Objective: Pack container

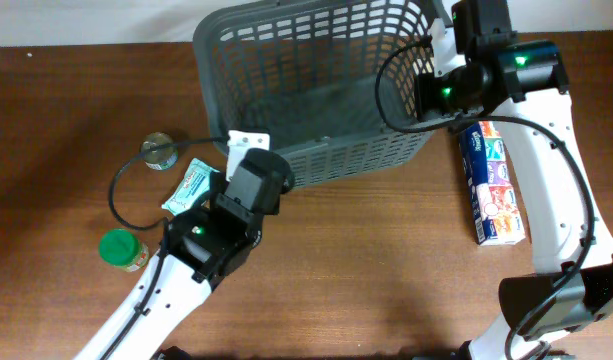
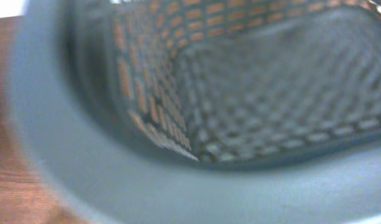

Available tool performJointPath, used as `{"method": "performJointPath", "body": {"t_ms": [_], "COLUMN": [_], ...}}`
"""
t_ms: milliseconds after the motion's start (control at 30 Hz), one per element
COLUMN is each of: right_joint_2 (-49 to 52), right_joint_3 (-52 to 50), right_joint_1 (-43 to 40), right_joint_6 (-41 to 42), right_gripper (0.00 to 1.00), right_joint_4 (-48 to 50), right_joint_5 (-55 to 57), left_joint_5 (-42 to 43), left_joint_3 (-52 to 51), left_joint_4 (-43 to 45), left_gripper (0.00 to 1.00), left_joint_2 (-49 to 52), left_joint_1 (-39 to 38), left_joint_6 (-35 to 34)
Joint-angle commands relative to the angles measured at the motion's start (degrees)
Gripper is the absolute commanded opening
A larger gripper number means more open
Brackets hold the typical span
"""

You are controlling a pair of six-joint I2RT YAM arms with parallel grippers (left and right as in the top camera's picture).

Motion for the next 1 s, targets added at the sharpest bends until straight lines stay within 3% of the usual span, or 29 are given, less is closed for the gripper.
{"method": "performJointPath", "body": {"t_ms": [0, 300, 567, 667, 767, 967], "right_joint_2": [-1.55, -3.28, -4.42, -3.54, -0.17, 7.48], "right_joint_3": [0.79, 7.19, 21.7, 21.55, 21.55, 21.55], "right_joint_1": [1.66, 2.64, -5.05, -11.08, -18.51, -25.38], "right_joint_6": [-0.42, 0.48, 0.85, 1.33, 1.31, 1.18], "right_gripper": [0.04, 0.04, 0.04, 0.04, 0.04, 0.04], "right_joint_4": [-1.55, -4.52, -6.49, -5.7, -5.01, -3.93], "right_joint_5": [0.66, 0.72, 1.38, 0.37, -8.24, -19.08], "left_joint_5": [-1.33, -2.05, -12.04, -10.19, -3.37, 3.98], "left_joint_3": [0.59, 2.58, 8.87, 8.87, 8.87, 8.87], "left_joint_4": [1.18, -0.74, -2.97, -3.87, -4.5, -4.7], "left_gripper": [0.02, 0.02, 0.02, 0.02, 0.02, 0.02], "left_joint_2": [0.35, -2.19, -12.63, -14.73, -15.43, -14.97], "left_joint_1": [1.79, 2.51, 4.2, 8.0, 13.62, 19.52], "left_joint_6": [1.95, 2.25, 5.92, 5.9, 5.88, 5.88]}}
